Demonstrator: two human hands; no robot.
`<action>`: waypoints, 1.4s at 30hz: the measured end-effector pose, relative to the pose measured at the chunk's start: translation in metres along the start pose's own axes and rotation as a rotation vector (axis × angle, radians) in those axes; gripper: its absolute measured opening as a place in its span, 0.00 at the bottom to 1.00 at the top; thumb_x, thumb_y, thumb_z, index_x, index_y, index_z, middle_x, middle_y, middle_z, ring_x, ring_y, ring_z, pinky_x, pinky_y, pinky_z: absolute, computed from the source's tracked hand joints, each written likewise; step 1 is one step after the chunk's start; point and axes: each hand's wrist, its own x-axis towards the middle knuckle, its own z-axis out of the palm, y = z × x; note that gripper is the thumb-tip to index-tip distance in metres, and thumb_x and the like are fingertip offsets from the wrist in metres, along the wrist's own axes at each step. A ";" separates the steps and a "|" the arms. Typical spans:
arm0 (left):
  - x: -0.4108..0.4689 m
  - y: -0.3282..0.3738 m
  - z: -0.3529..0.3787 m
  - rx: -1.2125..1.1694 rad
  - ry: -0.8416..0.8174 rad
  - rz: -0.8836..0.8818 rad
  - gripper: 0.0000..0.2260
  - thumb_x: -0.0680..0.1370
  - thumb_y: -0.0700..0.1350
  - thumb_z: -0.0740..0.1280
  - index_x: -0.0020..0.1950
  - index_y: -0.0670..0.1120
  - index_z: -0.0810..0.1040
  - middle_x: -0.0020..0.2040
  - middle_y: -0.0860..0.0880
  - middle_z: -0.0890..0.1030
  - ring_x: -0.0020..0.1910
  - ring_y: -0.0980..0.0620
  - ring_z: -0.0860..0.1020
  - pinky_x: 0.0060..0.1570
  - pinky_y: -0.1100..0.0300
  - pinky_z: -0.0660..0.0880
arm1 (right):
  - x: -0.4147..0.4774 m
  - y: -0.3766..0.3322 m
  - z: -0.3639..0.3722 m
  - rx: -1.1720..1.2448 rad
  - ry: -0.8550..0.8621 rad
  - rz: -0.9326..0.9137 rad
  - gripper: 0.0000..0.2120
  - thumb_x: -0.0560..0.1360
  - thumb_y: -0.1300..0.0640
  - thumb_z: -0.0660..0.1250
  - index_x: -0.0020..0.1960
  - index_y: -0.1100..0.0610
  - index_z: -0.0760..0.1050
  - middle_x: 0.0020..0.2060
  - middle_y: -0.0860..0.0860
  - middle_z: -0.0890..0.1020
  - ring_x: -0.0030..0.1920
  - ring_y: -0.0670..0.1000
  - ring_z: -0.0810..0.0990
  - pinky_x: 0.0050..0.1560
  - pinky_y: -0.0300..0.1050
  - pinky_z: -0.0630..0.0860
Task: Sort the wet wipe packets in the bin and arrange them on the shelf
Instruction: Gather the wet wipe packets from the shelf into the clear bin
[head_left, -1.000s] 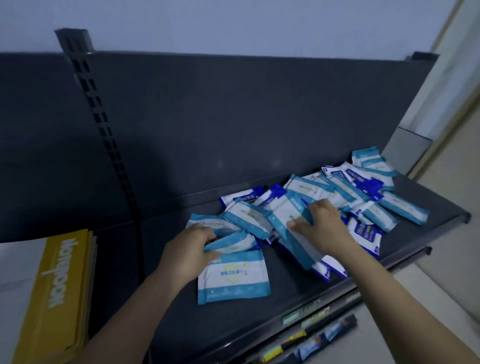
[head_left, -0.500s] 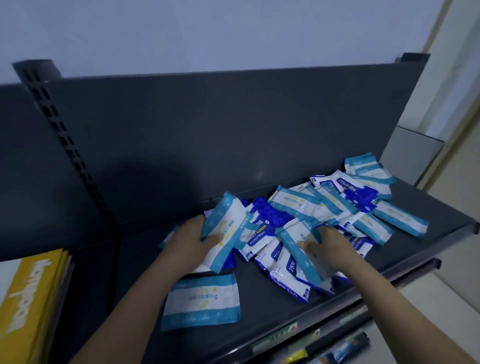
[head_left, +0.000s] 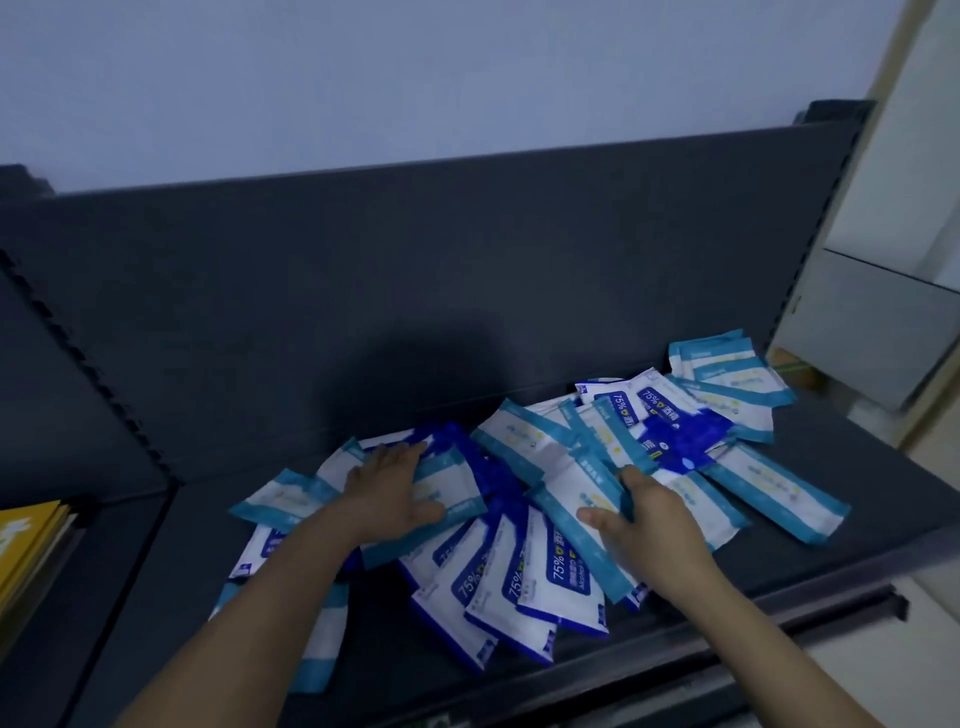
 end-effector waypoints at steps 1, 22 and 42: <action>0.002 0.002 0.000 -0.035 -0.013 -0.004 0.45 0.73 0.63 0.66 0.78 0.52 0.40 0.78 0.49 0.48 0.76 0.47 0.49 0.74 0.46 0.50 | 0.003 0.005 -0.004 0.013 0.028 -0.015 0.22 0.71 0.51 0.72 0.59 0.60 0.72 0.52 0.54 0.79 0.52 0.54 0.77 0.47 0.43 0.72; 0.013 -0.008 -0.001 -0.064 -0.014 -0.043 0.55 0.64 0.68 0.72 0.78 0.49 0.44 0.77 0.50 0.56 0.74 0.50 0.58 0.73 0.53 0.56 | 0.076 -0.046 0.032 -0.224 0.004 0.081 0.28 0.70 0.50 0.71 0.66 0.58 0.66 0.60 0.57 0.75 0.60 0.58 0.71 0.60 0.46 0.67; -0.014 0.004 -0.024 -0.112 0.533 0.284 0.24 0.57 0.68 0.73 0.43 0.57 0.68 0.38 0.60 0.76 0.40 0.58 0.74 0.60 0.53 0.67 | 0.038 -0.045 0.011 0.256 0.154 0.078 0.16 0.73 0.58 0.71 0.57 0.55 0.69 0.41 0.46 0.80 0.42 0.51 0.81 0.44 0.53 0.80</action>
